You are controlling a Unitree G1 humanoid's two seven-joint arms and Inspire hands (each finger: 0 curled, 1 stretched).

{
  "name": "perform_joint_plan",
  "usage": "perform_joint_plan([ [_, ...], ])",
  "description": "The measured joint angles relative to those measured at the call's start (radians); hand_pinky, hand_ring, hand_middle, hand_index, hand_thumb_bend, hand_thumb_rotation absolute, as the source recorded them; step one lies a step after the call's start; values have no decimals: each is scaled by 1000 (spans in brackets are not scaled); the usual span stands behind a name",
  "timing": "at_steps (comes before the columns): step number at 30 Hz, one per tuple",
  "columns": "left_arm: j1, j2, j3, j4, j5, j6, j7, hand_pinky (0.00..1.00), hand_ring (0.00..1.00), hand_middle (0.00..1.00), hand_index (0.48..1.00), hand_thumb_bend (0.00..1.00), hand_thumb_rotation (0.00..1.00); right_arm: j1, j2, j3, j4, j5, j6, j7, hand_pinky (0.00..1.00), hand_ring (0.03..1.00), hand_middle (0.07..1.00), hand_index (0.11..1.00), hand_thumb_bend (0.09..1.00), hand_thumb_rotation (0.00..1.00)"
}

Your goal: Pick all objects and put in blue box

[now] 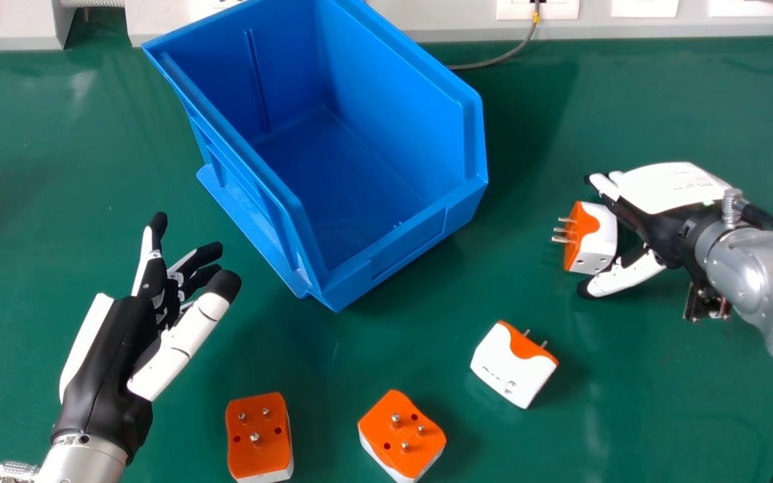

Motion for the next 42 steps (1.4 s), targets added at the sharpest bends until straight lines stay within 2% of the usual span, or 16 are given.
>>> perform_joint_plan([
  [10, 5, -1, -4, -7, 6, 4, 7, 814, 890, 903, 945, 765, 703, -24, 2, 31, 32, -32, -16, -48, 903, 920, 910, 879, 464, 490],
  [18, 7, -3, -8, -19, 6, 8, 12, 813, 889, 901, 942, 772, 703, -52, 11, 70, 81, -65, -41, -147, 635, 665, 699, 703, 455, 529],
  [27, 7, -6, -16, -25, 6, 8, 13, 813, 888, 900, 940, 779, 704, -80, 22, 91, 108, -75, -40, -158, 564, 623, 665, 659, 470, 565],
  [31, 7, -6, -16, -25, 6, 8, 13, 813, 888, 900, 939, 778, 703, -86, 28, 103, 109, -80, -29, -159, 509, 530, 572, 554, 457, 569],
  [33, 7, -6, -16, -25, 6, 8, 12, 813, 889, 900, 939, 778, 702, -86, 30, 104, 113, -78, -26, -167, 429, 438, 480, 457, 442, 564],
  [34, 7, -7, -16, -25, 6, 8, 12, 813, 889, 900, 939, 778, 702, -86, 32, 103, 119, -73, -26, -174, 429, 438, 480, 457, 442, 564],
  [35, 7, -7, -16, -25, 6, 8, 12, 813, 890, 900, 939, 778, 702, -86, 35, 98, 125, -65, -28, -179, 363, 378, 421, 405, 433, 559],
  [36, 6, -7, -16, -25, 6, 8, 12, 813, 890, 900, 939, 778, 702, -86, 37, 93, 131, -62, -30, -184, 363, 378, 421, 405, 433, 559],
  [39, 6, -8, -16, -25, 5, 8, 11, 815, 892, 900, 939, 778, 701, -85, 43, 72, 150, -32, -40, -195, 172, 210, 265, 278, 377, 492],
  [42, 5, -8, -16, -25, 5, 8, 10, 816, 893, 900, 939, 778, 701, -84, 46, 67, 155, -27, -40, -211, 110, 155, 214, 238, 356, 465],
])
